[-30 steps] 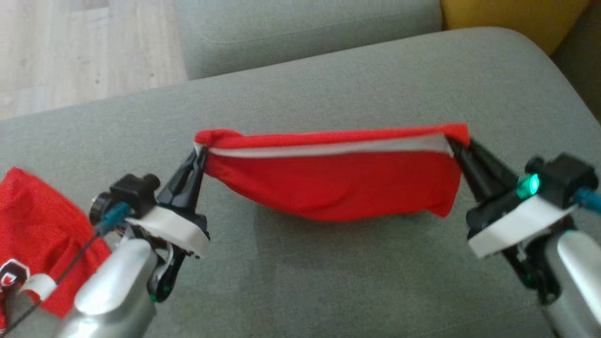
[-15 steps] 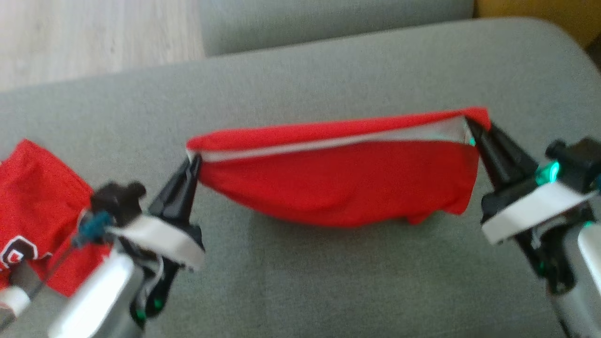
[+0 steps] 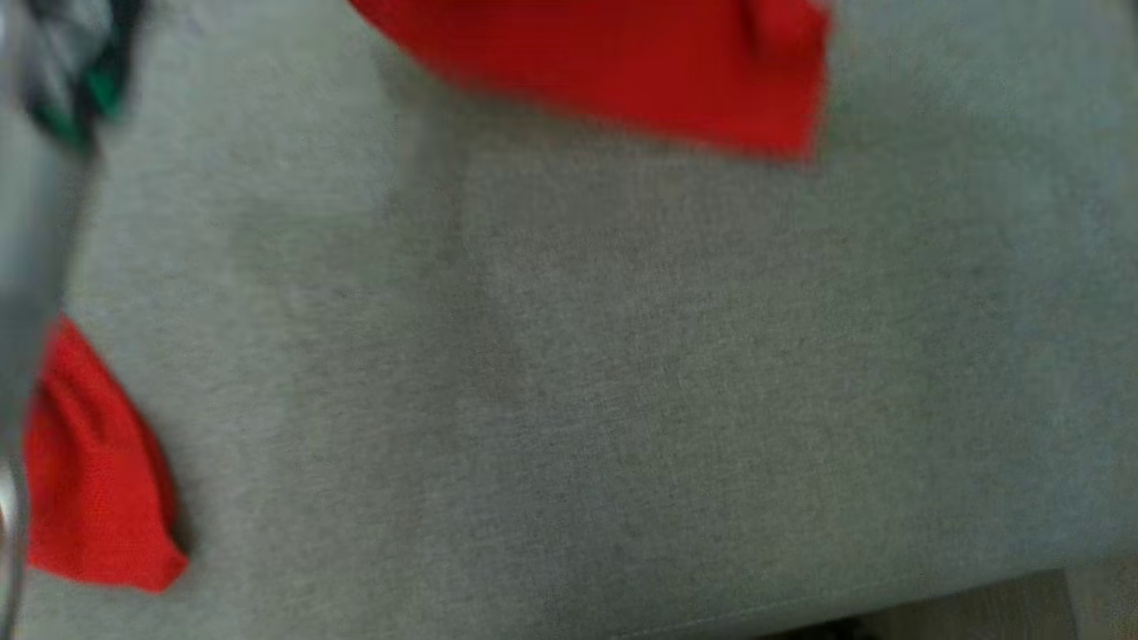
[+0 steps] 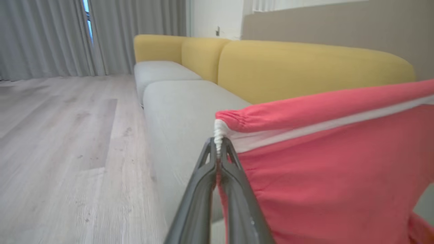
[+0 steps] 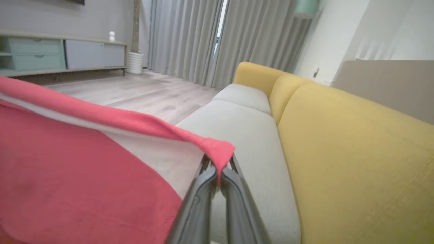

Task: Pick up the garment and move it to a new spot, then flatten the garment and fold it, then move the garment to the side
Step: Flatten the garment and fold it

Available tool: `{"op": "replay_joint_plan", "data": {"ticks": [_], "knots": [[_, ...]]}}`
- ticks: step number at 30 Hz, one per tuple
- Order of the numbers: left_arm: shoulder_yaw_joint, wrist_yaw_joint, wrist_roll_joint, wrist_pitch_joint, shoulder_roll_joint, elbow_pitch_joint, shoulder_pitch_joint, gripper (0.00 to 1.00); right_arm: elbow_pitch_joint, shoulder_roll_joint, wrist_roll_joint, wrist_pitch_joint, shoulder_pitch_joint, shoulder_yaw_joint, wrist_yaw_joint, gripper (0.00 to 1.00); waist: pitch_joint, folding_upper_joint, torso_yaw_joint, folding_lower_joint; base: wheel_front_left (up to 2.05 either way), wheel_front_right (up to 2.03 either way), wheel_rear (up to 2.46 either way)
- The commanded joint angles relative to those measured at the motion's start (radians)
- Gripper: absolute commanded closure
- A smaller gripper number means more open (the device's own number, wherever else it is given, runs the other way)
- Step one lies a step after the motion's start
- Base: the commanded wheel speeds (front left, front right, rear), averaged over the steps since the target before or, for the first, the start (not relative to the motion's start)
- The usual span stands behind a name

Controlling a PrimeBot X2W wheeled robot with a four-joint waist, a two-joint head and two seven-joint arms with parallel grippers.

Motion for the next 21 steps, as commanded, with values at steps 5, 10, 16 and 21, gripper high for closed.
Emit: {"op": "replay_joint_plan", "data": {"ticks": [5, 10, 16, 21], "knots": [[0.085, -0.011, 0.033, -0.077, -0.026, 0.199, -0.365, 1.0, 0.265, 0.104, -0.071, -0.19, -0.357, -0.069, -0.001, 1.0, 0.126, 0.0001, -0.047, -0.0006, 0.0, 0.0, 0.0], [0.085, -0.049, 0.06, -0.218, -0.067, 0.355, -0.512, 1.0, 0.451, 0.161, -0.127, -0.346, -0.488, -0.115, -0.001, 1.0, 0.132, 0.0001, -0.05, -0.0006, 0.0, 0.0, 0.0], [0.061, -0.081, 0.056, -0.338, -0.115, 0.493, -0.508, 1.0, 0.577, 0.191, -0.122, -0.398, -0.453, -0.1, -0.001, 1.0, 0.142, 0.0001, -0.026, -0.0006, 0.0, 0.0, 0.0], [0.023, -0.094, 0.048, -0.379, -0.137, 0.552, -0.412, 1.0, 0.632, 0.195, -0.102, -0.404, -0.36, -0.034, -0.001, 1.0, 0.128, 0.0001, -0.004, -0.0006, 0.0, 0.0, 0.0]]}}
